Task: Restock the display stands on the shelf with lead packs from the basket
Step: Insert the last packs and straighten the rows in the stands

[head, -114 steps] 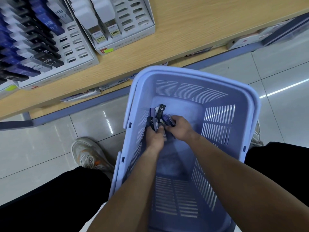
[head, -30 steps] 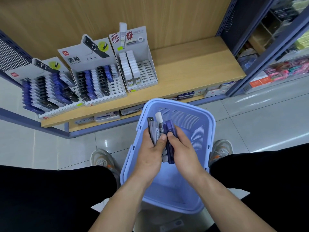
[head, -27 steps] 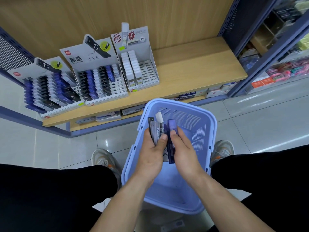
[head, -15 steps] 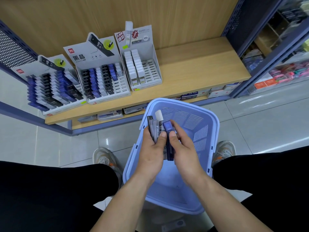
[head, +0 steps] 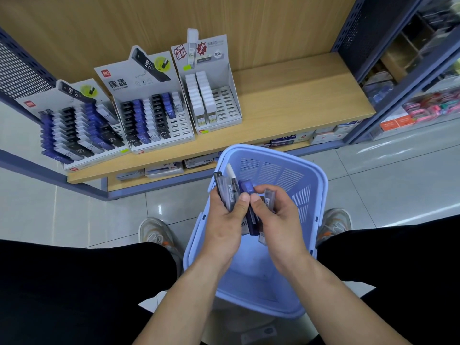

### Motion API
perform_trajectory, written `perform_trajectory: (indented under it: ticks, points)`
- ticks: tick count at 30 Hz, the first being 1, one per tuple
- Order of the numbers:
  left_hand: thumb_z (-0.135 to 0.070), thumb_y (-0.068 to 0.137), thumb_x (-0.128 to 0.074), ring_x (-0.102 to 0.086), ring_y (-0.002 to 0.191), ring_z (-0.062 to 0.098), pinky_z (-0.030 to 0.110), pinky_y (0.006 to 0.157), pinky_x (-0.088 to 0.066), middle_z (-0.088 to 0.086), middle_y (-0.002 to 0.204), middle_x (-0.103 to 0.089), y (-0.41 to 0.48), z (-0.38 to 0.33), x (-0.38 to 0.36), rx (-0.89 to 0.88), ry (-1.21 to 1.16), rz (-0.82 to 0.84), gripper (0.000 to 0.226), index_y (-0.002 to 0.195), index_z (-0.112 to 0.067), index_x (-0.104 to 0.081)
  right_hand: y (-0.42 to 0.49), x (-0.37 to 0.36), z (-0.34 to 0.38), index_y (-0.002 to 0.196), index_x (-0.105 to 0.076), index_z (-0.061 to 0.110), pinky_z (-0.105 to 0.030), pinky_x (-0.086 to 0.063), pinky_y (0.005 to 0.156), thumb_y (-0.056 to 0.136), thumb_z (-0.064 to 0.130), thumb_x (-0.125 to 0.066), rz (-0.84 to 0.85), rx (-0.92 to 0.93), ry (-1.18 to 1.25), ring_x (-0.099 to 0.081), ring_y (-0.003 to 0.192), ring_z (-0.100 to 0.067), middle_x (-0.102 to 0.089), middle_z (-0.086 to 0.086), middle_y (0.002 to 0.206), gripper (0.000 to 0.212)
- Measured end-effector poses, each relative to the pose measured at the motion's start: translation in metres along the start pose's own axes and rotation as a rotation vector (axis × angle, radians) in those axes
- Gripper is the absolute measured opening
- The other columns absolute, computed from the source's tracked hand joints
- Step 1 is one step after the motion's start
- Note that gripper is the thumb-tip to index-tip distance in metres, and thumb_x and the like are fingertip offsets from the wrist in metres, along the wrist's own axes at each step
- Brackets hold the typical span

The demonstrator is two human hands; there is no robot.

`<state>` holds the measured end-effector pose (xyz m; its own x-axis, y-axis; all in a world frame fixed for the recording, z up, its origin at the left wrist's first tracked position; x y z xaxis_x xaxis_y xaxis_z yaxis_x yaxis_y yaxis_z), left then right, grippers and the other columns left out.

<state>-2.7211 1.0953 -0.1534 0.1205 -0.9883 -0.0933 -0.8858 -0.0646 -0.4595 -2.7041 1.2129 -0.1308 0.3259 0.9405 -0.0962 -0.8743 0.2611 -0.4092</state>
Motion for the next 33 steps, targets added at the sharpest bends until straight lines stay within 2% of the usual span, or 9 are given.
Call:
perform_trajectory:
  ticks: [3,7,11,16,19,22,25,29,33]
  points:
    - [-0.02,0.099,-0.064,-0.071,0.105,0.026,0.049,0.083,-0.061,0.003,0.112,-0.072,0.0,-0.001,-0.001,-0.002,-0.013,0.003,0.03,0.126,-0.02,-0.053,0.001,-0.001,-0.002,0.085,-0.068,0.022,-0.044,-0.058,0.061,0.098,0.014,-0.061,-0.044,-0.005,-0.008,-0.063,0.077,-0.03,-0.067,-0.01,0.083,0.017]
    - [-0.027,0.087,-0.074,-0.072,0.098,0.023,0.049,0.088,-0.059,-0.003,0.1,-0.072,0.002,-0.005,0.0,-0.024,-0.046,0.014,0.037,0.118,-0.02,-0.055,0.003,-0.002,-0.002,0.079,-0.069,0.024,-0.033,-0.046,0.054,0.094,0.012,-0.066,-0.059,-0.022,0.006,-0.055,0.071,-0.025,-0.059,-0.009,0.075,0.019]
    - [-0.026,0.074,-0.077,-0.066,0.086,0.02,0.047,0.076,-0.058,-0.002,0.091,-0.066,0.003,-0.007,0.0,-0.015,-0.103,0.054,0.044,0.11,-0.02,-0.053,0.008,-0.001,0.001,0.073,-0.07,0.028,-0.038,-0.042,0.061,0.089,0.013,-0.073,-0.025,-0.045,-0.007,-0.054,0.069,-0.023,-0.063,-0.001,0.072,0.022]
    - [-0.013,0.076,-0.085,-0.064,0.081,0.017,0.032,0.062,-0.055,0.001,0.09,-0.064,0.004,-0.011,0.003,-0.011,-0.16,0.068,0.05,0.113,-0.015,-0.051,0.013,-0.002,0.001,0.081,-0.074,0.018,-0.044,-0.041,0.065,0.091,0.015,-0.07,0.069,-0.074,0.004,-0.056,0.072,-0.034,-0.065,-0.022,0.078,0.012]
    - [-0.011,0.076,-0.082,-0.066,0.078,0.019,0.033,0.06,-0.056,0.006,0.093,-0.064,0.005,-0.015,0.005,-0.017,-0.197,0.046,0.047,0.111,-0.014,-0.05,0.014,-0.005,-0.001,0.079,-0.077,0.019,-0.039,-0.034,0.058,0.097,0.019,-0.064,0.103,-0.102,0.032,-0.04,0.063,-0.027,-0.053,-0.007,0.063,0.022]
    - [-0.006,0.083,-0.078,-0.068,0.084,0.026,0.04,0.066,-0.059,0.015,0.102,-0.066,0.008,-0.017,0.011,-0.019,-0.191,0.021,0.04,0.112,-0.014,-0.051,0.014,-0.009,0.002,0.088,-0.079,0.014,-0.03,-0.032,0.054,0.103,0.017,-0.052,0.13,-0.121,0.095,-0.039,0.059,-0.015,-0.049,-0.004,0.072,0.031]
    - [-0.003,0.086,-0.076,-0.066,0.082,0.031,0.044,0.068,-0.057,0.016,0.099,-0.065,0.012,-0.022,0.014,-0.018,-0.207,0.026,0.044,0.12,-0.002,-0.049,0.013,-0.014,0.005,0.1,-0.076,0.008,-0.027,-0.034,0.052,0.105,0.022,-0.046,0.181,-0.176,0.161,-0.041,0.056,-0.013,-0.051,-0.001,0.075,0.033]
    - [-0.001,0.092,-0.067,-0.058,0.062,0.03,0.039,0.053,-0.052,0.02,0.091,-0.057,0.01,-0.033,0.011,0.027,-0.274,0.087,0.033,0.119,0.001,-0.048,0.01,-0.02,0.012,0.111,-0.07,0.009,-0.026,-0.034,0.048,0.105,0.032,-0.042,0.247,-0.228,0.222,-0.041,0.051,-0.015,-0.049,-0.002,0.07,0.037]
    - [0.004,0.091,-0.065,-0.056,0.064,0.022,0.03,0.052,-0.051,0.006,0.081,-0.057,0.01,-0.047,0.012,-0.001,-0.254,0.081,0.027,0.113,-0.006,-0.054,0.008,-0.02,0.016,0.088,-0.054,0.015,-0.023,-0.017,0.044,0.101,0.057,-0.033,0.258,-0.337,0.252,-0.021,0.044,-0.013,-0.043,-0.004,0.062,0.048]
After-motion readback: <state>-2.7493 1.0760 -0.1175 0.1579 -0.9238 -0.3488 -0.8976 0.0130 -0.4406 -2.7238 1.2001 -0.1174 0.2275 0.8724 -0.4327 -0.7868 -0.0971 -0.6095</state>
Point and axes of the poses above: each hand's wrist, its own y-axis towards the middle knuckle, its own x-axis out of the back of the hand, z = x × y, the point moved 6 cm from there along y, towards the middle knuckle
